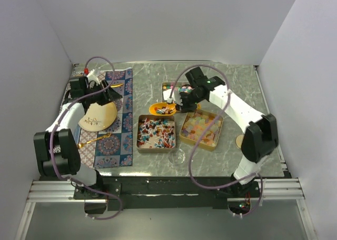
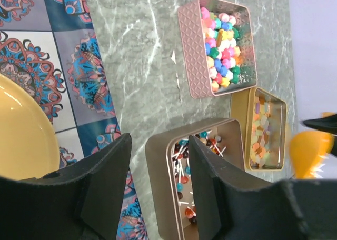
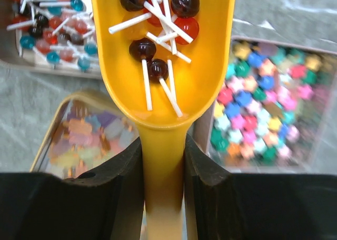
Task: Pack the candies
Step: Scoop the fake candies from the storage box, then place the fake candies in the packing bottle.
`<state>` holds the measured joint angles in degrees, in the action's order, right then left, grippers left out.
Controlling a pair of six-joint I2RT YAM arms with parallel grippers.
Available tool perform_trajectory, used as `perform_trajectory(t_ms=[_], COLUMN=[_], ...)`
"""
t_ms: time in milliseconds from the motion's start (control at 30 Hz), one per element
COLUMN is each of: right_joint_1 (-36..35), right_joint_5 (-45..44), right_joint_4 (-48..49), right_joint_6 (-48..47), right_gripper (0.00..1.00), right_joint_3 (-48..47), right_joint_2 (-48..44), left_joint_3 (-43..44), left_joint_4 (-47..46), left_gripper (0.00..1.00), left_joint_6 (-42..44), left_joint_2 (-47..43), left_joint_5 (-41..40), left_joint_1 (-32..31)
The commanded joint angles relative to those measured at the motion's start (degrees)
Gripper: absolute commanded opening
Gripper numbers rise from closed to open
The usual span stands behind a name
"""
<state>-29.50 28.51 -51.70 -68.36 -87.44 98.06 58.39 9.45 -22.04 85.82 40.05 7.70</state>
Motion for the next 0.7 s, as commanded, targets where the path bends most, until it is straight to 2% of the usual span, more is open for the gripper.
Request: perform_trajectory(t_ms=[0, 100, 233, 267, 433, 533, 667], right_joint_1=[-0.4, -0.8, -2.5, -2.6, -6.0, -8.6, -11.5], right_joint_5=[-5.9, -9.8, -15.1, -15.5, -20.6, -24.9, -27.9], right_joint_4=[-5.7, -8.8, -12.7, -13.9, -14.0, -12.7, -12.0], right_joint_6=[-1.2, -4.8, -9.8, -9.9, -8.3, -7.9, -7.1], right_gripper=[0.00, 0.00, 0.00, 0.00, 0.00, 0.00, 0.00], right_joint_3=[2.0, 10.1, 17.1, 18.0, 23.8, 25.9, 25.8], right_joint_2=[-9.9, -17.0, -25.8, -26.8, -30.4, -30.4, -29.2], left_joint_3=[-3.3, -6.1, -8.6, -8.9, -11.5, -13.6, -15.0], left_joint_4=[-1.2, -1.8, -1.4, -1.0, -1.9, -2.6, -2.3], left_gripper=[0.55, 0.58, 0.69, 0.75, 0.85, 0.99, 0.97], left_joint_6=[-1.6, -2.5, -3.1, -3.2, -4.4, -5.2, -5.6], left_joint_2=[-6.7, -10.9, -17.2, -18.0, -22.0, -24.8, -27.2], left_joint_5=[0.2, -2.1, -5.8, -6.1, -6.0, -6.2, -6.6], left_joint_1=[0.3, 0.7, 2.2, 2.5, 4.0, 4.8, 5.7])
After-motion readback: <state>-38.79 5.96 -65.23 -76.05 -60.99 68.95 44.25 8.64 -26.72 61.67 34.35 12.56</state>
